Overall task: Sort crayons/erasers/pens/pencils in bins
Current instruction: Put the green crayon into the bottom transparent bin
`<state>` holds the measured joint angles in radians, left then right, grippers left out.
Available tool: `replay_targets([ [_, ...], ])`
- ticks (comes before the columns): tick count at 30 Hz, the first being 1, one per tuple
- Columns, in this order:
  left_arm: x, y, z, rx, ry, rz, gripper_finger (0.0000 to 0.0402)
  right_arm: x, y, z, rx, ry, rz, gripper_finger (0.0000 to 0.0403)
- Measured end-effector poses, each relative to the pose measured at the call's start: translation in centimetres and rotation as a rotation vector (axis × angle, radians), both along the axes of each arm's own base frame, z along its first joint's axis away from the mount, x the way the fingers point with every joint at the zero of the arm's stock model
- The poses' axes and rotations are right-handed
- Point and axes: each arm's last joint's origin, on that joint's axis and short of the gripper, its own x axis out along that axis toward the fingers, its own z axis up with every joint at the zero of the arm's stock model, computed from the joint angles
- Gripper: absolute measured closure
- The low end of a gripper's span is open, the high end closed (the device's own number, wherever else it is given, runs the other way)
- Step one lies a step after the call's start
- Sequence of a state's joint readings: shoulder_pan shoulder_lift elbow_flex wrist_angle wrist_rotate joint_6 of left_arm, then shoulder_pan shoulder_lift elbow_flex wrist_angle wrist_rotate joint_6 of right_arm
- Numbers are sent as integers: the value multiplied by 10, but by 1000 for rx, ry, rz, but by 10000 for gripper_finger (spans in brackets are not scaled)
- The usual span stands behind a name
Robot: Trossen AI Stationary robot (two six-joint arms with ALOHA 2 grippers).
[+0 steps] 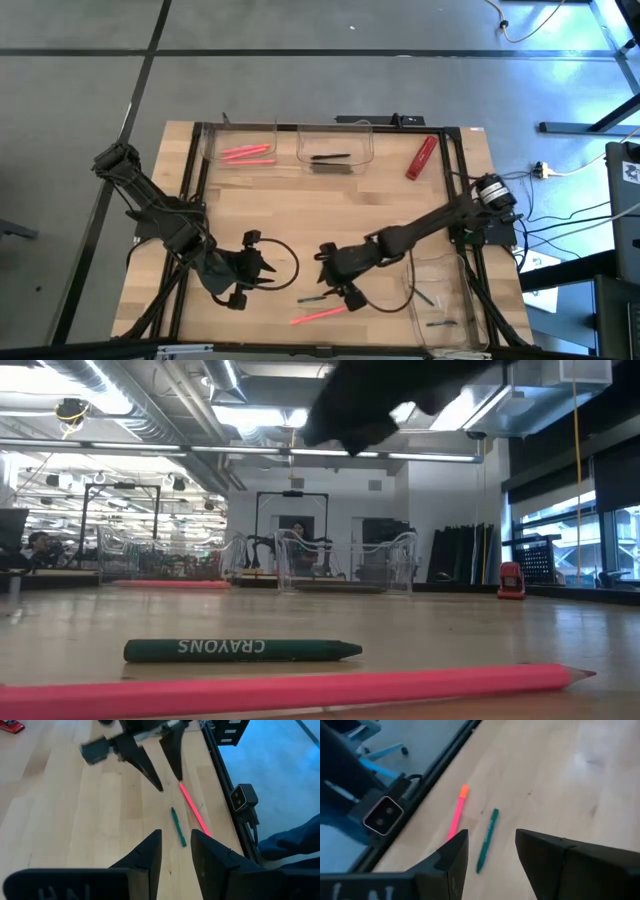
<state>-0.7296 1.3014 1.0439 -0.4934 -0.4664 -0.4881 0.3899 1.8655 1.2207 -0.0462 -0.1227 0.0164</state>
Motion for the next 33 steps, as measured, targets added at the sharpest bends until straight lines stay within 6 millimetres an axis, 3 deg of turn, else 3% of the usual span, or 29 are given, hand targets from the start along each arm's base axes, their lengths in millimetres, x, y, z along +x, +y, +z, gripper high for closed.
replay_targets([
  [7, 0, 0, 0, -1, 0, 1, 305, 30, 9, -6, -75, 151, 44, 236],
  [14, 0, 0, 0, 0, 0, 0, 305, 44, 14, -33, -106, 240, 45, 236],
  [24, -1, 1, -2, 13, 25, -8, 305, 45, 18, -55, -142, 266, 75, 236],
  [33, -2, 2, -3, 26, 41, -8, 305, 47, 24, -54, -136, 210, 96, 236],
])
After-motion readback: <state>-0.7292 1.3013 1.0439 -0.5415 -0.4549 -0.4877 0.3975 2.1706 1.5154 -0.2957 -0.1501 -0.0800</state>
